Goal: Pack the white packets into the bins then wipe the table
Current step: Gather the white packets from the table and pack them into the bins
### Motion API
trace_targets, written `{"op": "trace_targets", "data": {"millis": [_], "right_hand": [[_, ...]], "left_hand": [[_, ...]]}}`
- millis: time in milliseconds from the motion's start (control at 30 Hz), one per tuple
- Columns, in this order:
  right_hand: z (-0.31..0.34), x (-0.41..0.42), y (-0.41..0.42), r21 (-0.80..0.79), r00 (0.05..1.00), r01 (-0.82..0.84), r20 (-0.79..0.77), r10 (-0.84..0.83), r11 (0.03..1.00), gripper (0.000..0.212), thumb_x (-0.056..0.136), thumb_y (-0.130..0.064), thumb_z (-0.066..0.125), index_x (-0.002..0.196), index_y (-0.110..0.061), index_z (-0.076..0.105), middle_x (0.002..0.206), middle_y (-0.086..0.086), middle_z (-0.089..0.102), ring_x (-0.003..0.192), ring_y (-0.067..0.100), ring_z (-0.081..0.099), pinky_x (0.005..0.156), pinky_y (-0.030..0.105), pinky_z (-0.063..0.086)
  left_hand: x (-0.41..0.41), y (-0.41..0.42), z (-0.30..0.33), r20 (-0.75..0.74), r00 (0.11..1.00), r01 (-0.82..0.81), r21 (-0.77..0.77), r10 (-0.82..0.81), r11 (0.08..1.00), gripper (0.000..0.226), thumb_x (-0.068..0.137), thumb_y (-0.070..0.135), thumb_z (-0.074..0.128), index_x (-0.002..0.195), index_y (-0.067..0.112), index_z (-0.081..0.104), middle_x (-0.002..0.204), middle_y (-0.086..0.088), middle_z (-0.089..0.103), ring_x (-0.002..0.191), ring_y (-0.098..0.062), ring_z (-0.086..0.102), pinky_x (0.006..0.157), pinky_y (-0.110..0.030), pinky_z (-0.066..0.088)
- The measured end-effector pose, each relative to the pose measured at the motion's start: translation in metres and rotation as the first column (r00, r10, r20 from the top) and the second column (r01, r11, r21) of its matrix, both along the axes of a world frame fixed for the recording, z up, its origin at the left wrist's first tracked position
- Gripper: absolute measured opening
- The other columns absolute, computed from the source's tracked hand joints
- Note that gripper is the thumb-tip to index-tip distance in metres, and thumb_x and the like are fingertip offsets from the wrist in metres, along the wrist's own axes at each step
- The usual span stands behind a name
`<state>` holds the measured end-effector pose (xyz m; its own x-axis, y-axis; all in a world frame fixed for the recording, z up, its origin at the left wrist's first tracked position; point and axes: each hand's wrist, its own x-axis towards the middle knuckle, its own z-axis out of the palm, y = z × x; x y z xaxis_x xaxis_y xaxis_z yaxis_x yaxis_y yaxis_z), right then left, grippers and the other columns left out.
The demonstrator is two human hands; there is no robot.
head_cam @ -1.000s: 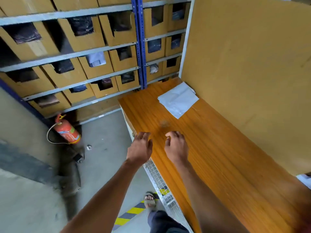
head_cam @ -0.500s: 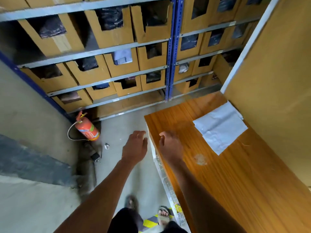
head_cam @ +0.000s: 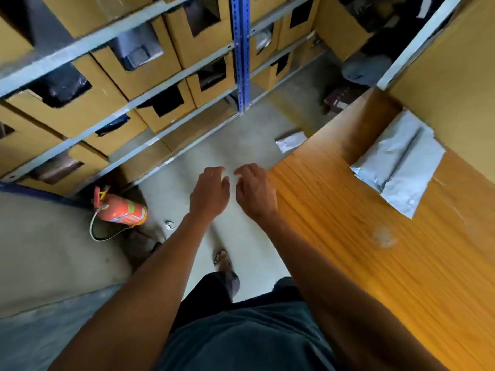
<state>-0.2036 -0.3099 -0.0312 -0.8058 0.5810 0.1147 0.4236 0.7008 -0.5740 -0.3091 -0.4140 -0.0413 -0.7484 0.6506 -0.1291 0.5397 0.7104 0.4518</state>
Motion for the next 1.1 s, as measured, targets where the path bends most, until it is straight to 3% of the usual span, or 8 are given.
{"op": "trace_targets", "data": {"millis": [100, 333, 700, 1100], "right_hand": [[-0.011, -0.041, -0.007, -0.057, 0.997, 0.079, 0.025, -0.078, 0.995, 0.028, 0.094, -0.010, 0.058, 0.119, -0.016, 0.069, 0.126, 0.006, 0.065, 0.111, 0.027, 0.064, 0.079, 0.043, 0.061], [-0.036, -0.108, 0.011, -0.188, 0.970, 0.227, 0.135, -0.204, 0.956, 0.030, 0.094, -0.010, 0.059, 0.121, -0.014, 0.069, 0.130, 0.011, 0.062, 0.115, 0.036, 0.063, 0.086, 0.047, 0.059], [-0.090, -0.208, 0.101, -0.262, 0.889, 0.453, 0.208, -0.408, 0.852, 0.027, 0.093, -0.008, 0.060, 0.117, -0.013, 0.072, 0.125, 0.015, 0.063, 0.106, 0.042, 0.066, 0.082, 0.050, 0.060], [-0.139, -0.276, 0.205, -0.239, 0.742, 0.658, 0.366, -0.561, 0.714, 0.029, 0.096, -0.009, 0.057, 0.120, -0.021, 0.068, 0.132, 0.005, 0.060, 0.115, 0.030, 0.060, 0.079, 0.042, 0.057]], "left_hand": [[-0.044, -0.001, -0.010, 0.025, 0.998, 0.060, -0.038, -0.059, 0.997, 0.039, 0.111, 0.032, 0.050, 0.144, 0.014, 0.058, 0.142, -0.013, 0.062, 0.129, -0.031, 0.060, 0.100, -0.045, 0.054], [-0.113, 0.018, -0.029, 0.096, 0.985, 0.147, -0.066, -0.140, 0.987, 0.033, 0.109, 0.027, 0.050, 0.138, 0.015, 0.061, 0.136, -0.013, 0.063, 0.124, -0.031, 0.061, 0.096, -0.045, 0.055], [-0.218, 0.113, -0.073, 0.048, 0.953, 0.302, -0.082, -0.299, 0.950, 0.032, 0.108, 0.028, 0.054, 0.135, 0.013, 0.061, 0.130, -0.014, 0.065, 0.118, -0.030, 0.063, 0.092, -0.041, 0.058], [-0.309, 0.251, -0.127, 0.162, 0.877, 0.475, -0.160, -0.452, 0.865, 0.038, 0.109, 0.031, 0.048, 0.144, 0.016, 0.055, 0.142, -0.014, 0.058, 0.129, -0.033, 0.054, 0.101, -0.045, 0.048]]}}
